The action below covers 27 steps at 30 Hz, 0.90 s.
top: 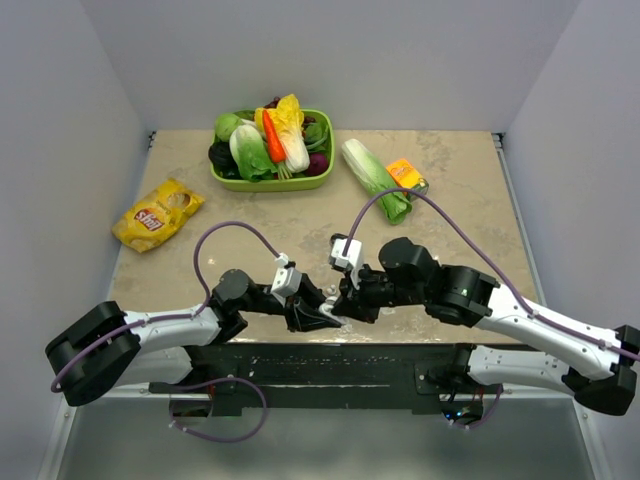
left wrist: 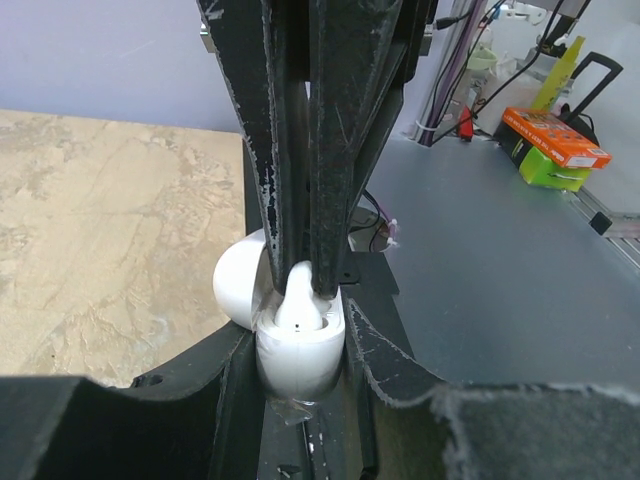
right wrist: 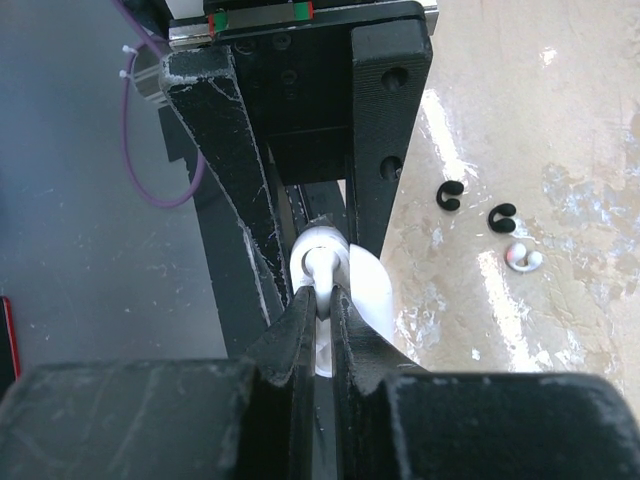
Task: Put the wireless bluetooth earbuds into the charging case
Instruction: Place the earbud in the charging case, then adjust the earbud at the center of the board.
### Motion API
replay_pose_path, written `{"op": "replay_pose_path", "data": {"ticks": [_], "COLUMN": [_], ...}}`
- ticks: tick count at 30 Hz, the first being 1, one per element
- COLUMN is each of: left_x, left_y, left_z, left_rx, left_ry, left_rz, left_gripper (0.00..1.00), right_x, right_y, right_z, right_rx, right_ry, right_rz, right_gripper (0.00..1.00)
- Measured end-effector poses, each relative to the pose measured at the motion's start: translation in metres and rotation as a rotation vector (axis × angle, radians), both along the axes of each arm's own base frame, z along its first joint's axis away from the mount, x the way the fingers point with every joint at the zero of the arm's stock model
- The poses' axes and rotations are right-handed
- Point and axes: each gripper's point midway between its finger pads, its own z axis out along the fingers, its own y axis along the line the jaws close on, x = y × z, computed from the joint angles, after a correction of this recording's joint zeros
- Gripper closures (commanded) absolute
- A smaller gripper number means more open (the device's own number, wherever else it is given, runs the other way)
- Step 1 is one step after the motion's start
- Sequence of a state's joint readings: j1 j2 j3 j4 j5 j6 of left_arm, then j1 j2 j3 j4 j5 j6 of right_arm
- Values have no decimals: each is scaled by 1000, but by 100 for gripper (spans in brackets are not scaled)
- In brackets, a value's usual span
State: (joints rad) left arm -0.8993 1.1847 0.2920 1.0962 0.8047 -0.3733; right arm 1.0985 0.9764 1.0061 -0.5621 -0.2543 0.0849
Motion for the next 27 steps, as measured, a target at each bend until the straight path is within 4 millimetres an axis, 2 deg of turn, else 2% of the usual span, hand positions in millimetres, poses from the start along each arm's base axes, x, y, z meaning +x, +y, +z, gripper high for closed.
{"op": "replay_pose_path", "data": {"ticks": [2, 5, 11, 16, 19, 23, 25, 27], "left_x": [0, 1, 5, 8, 8, 14, 18, 21], "left_y": [0, 0, -1, -2, -2, 3, 9, 19], "left_z": [-1, -1, 0, 0, 2, -1, -4, -6], "left_rx": [4, 3, 0, -3, -12, -26, -39, -55], "left_ry": [3, 4, 5, 5, 2, 10, 16, 22], "left_rz": [1, 8, 31, 45, 52, 114, 162, 223], "left_gripper": [100, 100, 100, 100, 100, 100, 100, 100], "right_x": [0, 0, 0, 10, 22, 47, 58, 75], "right_y": [0, 1, 1, -7, -22, -61, -79, -87], "right_z": [-1, 0, 10, 36, 65, 110, 115, 102], "right_rx": [-3, -3, 14, 61, 133, 305, 356, 377], "right_ry": [2, 4, 3, -46, -114, -213, -230, -217], "right_rz": [0, -1, -9, -82, -186, -436, -556, -685], "right_gripper": [73, 64, 55, 52, 52, 53, 54, 57]}}
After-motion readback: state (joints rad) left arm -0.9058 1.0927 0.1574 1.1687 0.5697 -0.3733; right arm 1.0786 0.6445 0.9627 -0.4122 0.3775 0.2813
